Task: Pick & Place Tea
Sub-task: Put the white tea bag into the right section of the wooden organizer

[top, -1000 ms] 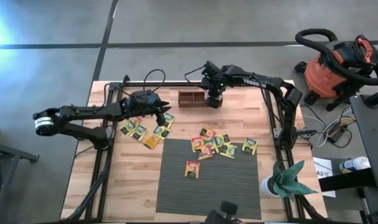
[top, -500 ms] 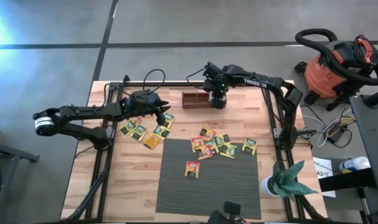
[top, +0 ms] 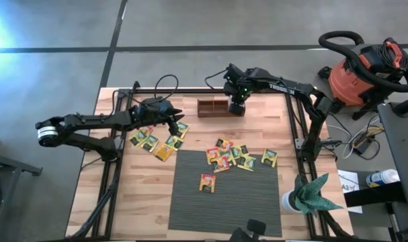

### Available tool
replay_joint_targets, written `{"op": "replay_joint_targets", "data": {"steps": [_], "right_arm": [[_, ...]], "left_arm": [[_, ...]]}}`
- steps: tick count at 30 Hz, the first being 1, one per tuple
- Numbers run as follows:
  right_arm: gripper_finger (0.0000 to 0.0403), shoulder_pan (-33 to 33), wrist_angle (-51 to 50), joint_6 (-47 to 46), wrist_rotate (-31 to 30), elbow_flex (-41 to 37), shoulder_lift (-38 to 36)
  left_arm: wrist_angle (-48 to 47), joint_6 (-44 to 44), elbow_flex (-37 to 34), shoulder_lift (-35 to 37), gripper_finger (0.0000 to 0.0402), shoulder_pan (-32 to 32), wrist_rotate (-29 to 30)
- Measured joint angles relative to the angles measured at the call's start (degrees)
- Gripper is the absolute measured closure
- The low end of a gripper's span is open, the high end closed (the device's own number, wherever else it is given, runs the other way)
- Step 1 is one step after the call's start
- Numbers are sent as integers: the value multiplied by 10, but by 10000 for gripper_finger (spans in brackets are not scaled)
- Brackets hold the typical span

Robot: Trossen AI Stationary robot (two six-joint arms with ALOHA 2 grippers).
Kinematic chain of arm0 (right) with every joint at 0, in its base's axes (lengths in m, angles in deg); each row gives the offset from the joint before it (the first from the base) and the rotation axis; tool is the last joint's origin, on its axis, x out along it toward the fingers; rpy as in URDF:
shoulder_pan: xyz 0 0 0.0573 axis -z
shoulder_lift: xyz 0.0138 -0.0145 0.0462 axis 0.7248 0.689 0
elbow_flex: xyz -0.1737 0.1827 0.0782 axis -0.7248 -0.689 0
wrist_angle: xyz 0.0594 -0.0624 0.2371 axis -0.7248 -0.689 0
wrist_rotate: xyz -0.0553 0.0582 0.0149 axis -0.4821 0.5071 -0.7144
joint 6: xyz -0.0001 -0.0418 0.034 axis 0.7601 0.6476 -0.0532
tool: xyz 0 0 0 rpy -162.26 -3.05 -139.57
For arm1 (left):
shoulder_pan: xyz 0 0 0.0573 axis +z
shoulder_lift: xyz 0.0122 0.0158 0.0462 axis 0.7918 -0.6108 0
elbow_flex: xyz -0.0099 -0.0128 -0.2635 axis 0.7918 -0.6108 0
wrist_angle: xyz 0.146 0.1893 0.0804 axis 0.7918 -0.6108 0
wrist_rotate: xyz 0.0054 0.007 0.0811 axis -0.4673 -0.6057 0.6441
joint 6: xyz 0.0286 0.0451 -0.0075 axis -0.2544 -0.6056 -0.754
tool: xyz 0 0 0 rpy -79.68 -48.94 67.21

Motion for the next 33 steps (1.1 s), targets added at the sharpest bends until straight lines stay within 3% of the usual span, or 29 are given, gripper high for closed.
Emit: {"op": "replay_joint_targets", "data": {"steps": [8,22,29,33], "right_arm": [[394,-1,0,1,-9,-46,0],[392,4,19,41,-40,-58,-1],[347,5,16,30,-46,-66,-1],[311,4,21,33,-117,-65,-1]], "left_arm": [[-2,3,0,0,290,0,1],[-5,4,0,0,290,0,1],[-5,4,0,0,290,0,5],[-5,4,0,0,290,0,9]]}}
